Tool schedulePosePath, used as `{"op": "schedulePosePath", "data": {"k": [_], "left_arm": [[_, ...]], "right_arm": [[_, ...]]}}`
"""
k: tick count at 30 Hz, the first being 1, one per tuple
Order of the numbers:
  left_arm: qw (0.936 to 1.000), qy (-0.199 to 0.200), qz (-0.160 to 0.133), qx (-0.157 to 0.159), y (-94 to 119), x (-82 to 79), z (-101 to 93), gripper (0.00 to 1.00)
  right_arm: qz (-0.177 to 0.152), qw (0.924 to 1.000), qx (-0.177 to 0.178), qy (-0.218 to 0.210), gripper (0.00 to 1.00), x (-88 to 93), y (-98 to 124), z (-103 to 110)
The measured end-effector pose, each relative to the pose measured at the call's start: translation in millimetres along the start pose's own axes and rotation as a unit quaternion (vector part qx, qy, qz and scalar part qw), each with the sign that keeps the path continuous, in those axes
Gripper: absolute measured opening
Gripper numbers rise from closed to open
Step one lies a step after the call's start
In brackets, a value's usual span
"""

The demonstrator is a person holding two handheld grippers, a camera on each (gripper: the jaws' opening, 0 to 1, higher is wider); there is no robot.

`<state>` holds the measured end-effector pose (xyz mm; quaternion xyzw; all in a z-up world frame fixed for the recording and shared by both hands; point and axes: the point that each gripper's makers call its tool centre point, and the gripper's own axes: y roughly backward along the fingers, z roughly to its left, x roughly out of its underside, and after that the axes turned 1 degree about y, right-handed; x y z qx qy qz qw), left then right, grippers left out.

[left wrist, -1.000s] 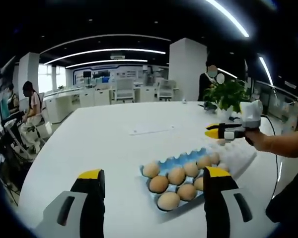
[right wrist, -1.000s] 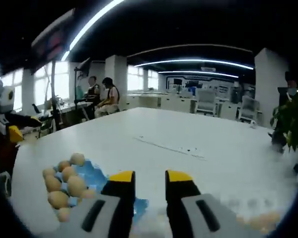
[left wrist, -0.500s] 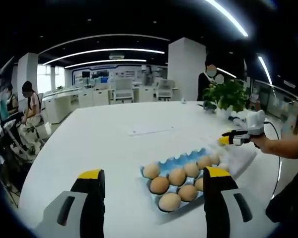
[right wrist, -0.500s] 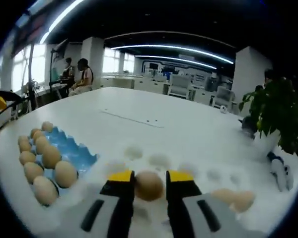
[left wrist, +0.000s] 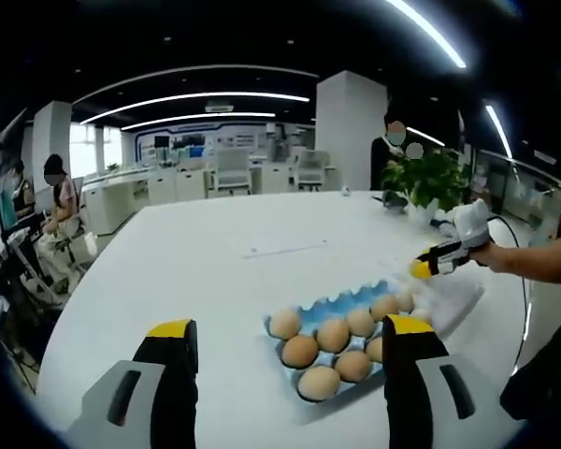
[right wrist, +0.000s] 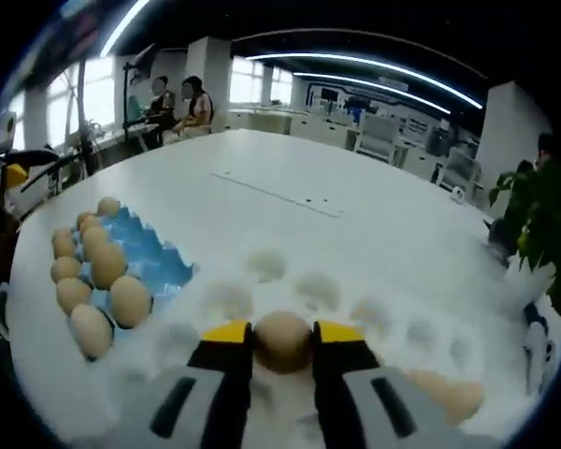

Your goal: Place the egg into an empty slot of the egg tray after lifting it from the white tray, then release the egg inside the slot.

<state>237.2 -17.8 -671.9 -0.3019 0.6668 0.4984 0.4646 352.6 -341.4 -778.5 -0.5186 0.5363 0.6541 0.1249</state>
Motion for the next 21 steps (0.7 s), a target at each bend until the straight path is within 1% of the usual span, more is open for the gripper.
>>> {"op": "schedulePosePath", "data": {"k": [1,3,4,5,7,9,10,13,16,21], "left_arm": [[1.0,0.0,0.001,-0.001,0.5,0.3,0.5,0.82],[1.0,0.001,0.003,-0.004,2.2,1.6,2.2,0.82],[1.0,0.001,0.004,-0.005,2.6,2.3,2.8,0.82],[1.0,0.001,0.005,-0.006,2.6,3.0,3.8,0.82],[1.0,0.001,0.006,-0.007,3.0,4.1,4.7,0.82],[0.9999,0.002,0.007,-0.008,3.3,4.8,4.9,0.82],[0.9999,0.002,0.008,-0.01,3.7,5.1,5.1,0.82],[0.9999,0.002,0.007,-0.011,5.1,5.1,5.3,0.82],[0.9999,0.002,0.008,-0.012,6.0,5.9,6.0,0.82],[0.9999,0.003,0.008,-0.014,7.6,7.0,7.0,0.82]], "right_arm": [[-0.004,1.0,0.002,0.001,0.24,-0.5,1.1,0.0],[-0.03,0.9995,0.007,0.0,0.24,-10.4,6.7,0.8],[-0.036,0.9993,0.004,-0.003,0.24,-14.9,10.2,2.4],[-0.034,0.9994,0.002,-0.001,0.24,-16.0,10.9,2.7],[-0.042,0.9991,-0.001,0.004,0.24,-22.2,12.7,4.7],[-0.043,0.999,-0.005,0.004,0.24,-24.9,13.4,8.1],[-0.05,0.9987,-0.009,0.007,0.24,-29.3,14.4,11.5],[-0.057,0.9983,-0.013,0.008,0.24,-34.8,14.5,15.7],[-0.06,0.9979,-0.019,0.015,0.24,-38.8,13.2,21.6],[-0.066,0.9974,-0.026,0.011,0.24,-45.1,11.9,27.6]]}}
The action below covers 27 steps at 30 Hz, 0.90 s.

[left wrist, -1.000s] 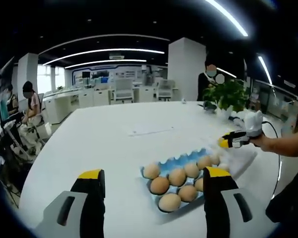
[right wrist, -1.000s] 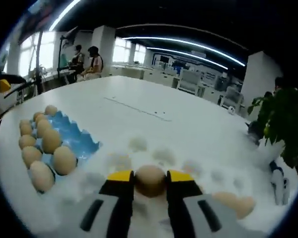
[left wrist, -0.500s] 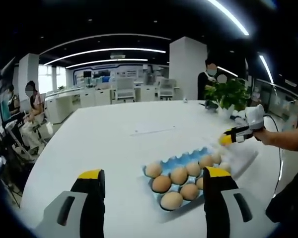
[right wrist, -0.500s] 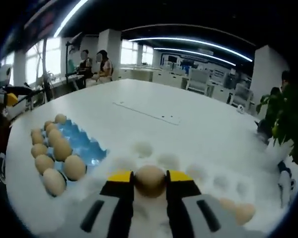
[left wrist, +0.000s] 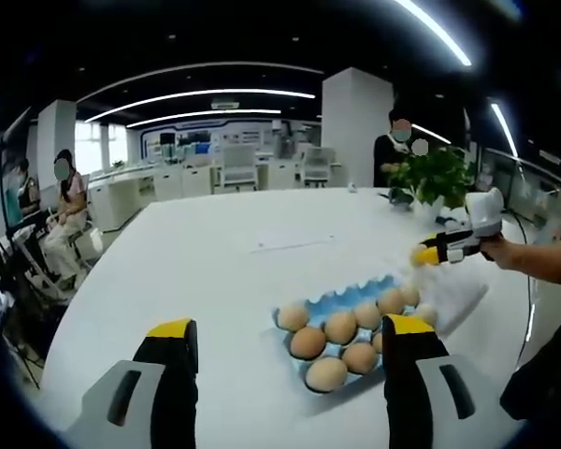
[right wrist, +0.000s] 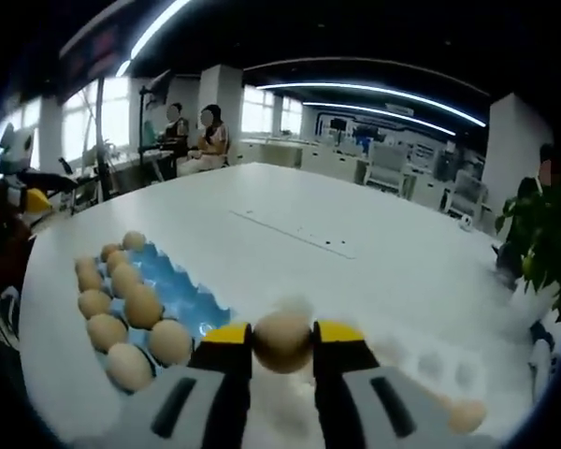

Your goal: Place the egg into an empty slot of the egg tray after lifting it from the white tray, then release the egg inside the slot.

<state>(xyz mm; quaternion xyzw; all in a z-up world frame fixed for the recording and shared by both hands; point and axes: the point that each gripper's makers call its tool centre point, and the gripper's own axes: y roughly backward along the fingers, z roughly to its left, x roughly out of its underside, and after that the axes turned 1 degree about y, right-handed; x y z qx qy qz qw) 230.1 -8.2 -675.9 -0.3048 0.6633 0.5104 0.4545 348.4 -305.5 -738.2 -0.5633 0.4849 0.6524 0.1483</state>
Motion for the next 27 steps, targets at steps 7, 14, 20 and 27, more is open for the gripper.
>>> {"op": "schedulePosePath", "data": {"k": [7,14,20,27], "left_arm": [[1.0,0.0,0.001,0.0,0.5,1.1,0.2,0.82],[1.0,-0.002,0.001,0.0,0.0,0.9,-2.3,0.82],[1.0,-0.001,0.003,-0.001,-0.3,3.2,1.1,0.82],[1.0,0.0,0.004,-0.001,-0.5,4.4,3.0,0.82]], "right_arm": [[-0.009,0.9998,-0.016,-0.002,0.24,-10.9,-5.9,11.3],[-0.017,0.9992,-0.036,0.001,0.24,-21.9,-16.9,29.3],[-0.025,0.9976,-0.065,0.005,0.24,-34.8,-32.6,53.5],[-0.039,0.994,-0.101,0.015,0.24,-52.9,-52.7,88.1]]}}
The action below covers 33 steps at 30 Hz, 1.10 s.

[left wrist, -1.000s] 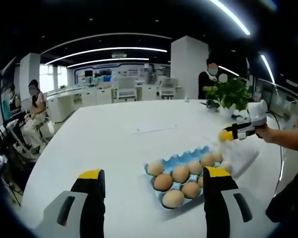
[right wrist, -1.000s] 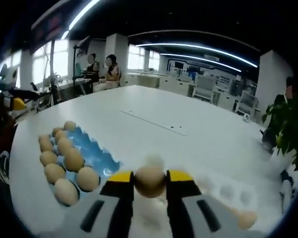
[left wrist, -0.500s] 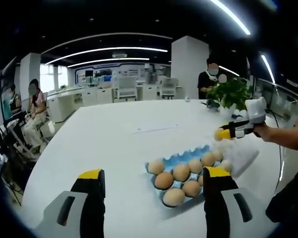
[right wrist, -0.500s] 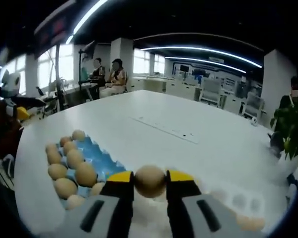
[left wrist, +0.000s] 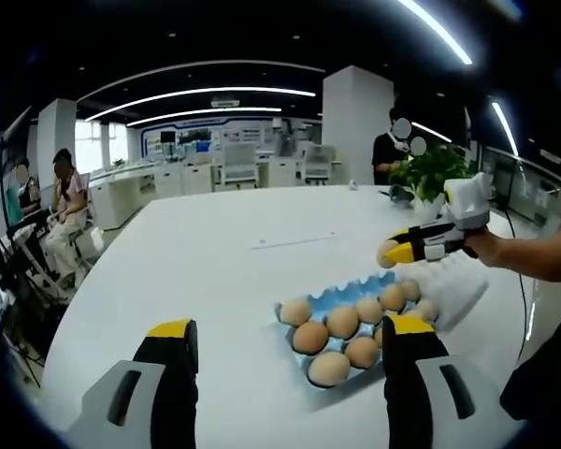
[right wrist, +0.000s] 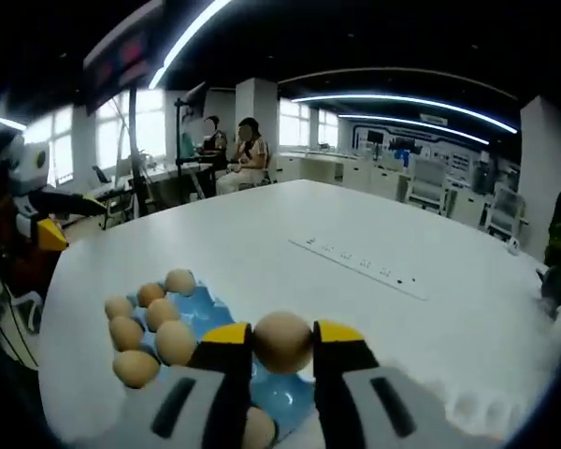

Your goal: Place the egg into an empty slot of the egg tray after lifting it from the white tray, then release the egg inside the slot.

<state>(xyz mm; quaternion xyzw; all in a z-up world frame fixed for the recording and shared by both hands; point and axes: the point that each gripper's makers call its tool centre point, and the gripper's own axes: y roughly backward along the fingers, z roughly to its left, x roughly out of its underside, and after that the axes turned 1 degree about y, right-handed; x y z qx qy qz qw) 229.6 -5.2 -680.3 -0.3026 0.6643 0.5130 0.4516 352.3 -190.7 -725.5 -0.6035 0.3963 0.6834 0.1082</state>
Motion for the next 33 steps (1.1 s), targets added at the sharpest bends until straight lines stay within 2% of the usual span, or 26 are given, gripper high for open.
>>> {"op": "schedulePosePath", "data": {"k": [11,17,27,33], "left_arm": [[1.0,0.005,-0.001,0.0,0.2,2.0,4.6,0.82],[1.0,0.006,-0.001,0.0,0.3,2.9,5.4,0.82],[1.0,0.006,-0.003,0.0,1.0,1.5,2.6,0.82],[1.0,0.008,-0.003,0.0,2.8,1.6,3.1,0.82]], "right_arm": [[-0.002,0.9985,-0.055,0.001,0.24,-12.5,-38.6,43.5],[-0.004,0.9972,-0.075,0.002,0.24,-17.4,-52.6,57.7],[0.012,0.9943,-0.105,0.011,0.24,-11.0,-70.7,80.9],[0.022,0.9927,-0.119,0.005,0.24,-6.1,-76.8,85.9]]}}
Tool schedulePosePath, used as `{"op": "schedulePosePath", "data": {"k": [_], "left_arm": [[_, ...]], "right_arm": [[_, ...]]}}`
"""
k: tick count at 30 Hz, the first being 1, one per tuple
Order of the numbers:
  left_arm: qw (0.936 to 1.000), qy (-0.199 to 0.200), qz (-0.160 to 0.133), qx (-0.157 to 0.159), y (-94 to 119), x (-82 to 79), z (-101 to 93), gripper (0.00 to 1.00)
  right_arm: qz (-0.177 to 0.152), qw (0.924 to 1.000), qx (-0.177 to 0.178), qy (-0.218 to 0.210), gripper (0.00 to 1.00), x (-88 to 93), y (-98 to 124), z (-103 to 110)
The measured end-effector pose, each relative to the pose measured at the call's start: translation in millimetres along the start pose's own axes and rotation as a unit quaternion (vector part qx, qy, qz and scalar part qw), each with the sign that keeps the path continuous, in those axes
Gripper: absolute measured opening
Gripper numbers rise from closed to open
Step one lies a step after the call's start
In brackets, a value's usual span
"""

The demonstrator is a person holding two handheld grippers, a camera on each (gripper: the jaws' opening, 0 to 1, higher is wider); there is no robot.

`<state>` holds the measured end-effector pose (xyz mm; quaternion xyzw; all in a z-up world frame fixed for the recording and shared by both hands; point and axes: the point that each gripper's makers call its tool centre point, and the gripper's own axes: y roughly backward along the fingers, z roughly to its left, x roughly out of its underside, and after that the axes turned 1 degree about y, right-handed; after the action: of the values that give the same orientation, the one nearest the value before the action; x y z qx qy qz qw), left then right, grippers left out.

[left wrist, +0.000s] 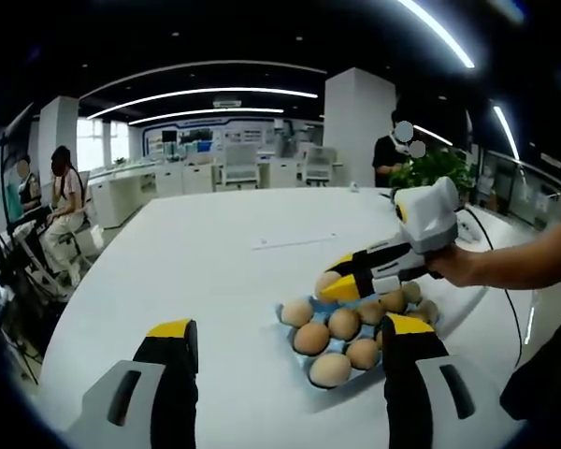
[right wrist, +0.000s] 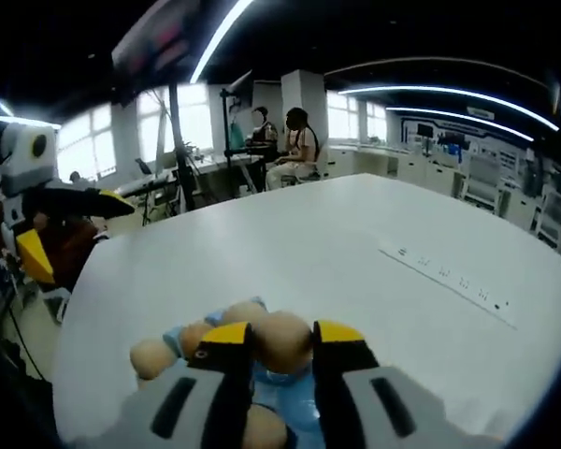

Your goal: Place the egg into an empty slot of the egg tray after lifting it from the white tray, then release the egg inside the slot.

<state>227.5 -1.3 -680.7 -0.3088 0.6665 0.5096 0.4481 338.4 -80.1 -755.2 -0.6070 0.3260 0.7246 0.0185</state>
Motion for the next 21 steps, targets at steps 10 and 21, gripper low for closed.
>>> {"op": "schedulePosePath", "data": {"k": [10,21], "left_arm": [[1.0,0.001,0.002,0.001,0.6,1.9,-0.5,0.82],[1.0,0.001,0.004,0.003,-2.2,1.9,-1.3,0.81]], "right_arm": [[0.023,0.9996,-0.011,-0.008,0.25,9.5,-6.4,2.4],[0.06,0.9968,-0.038,-0.038,0.25,16.2,-9.3,7.4]]}}
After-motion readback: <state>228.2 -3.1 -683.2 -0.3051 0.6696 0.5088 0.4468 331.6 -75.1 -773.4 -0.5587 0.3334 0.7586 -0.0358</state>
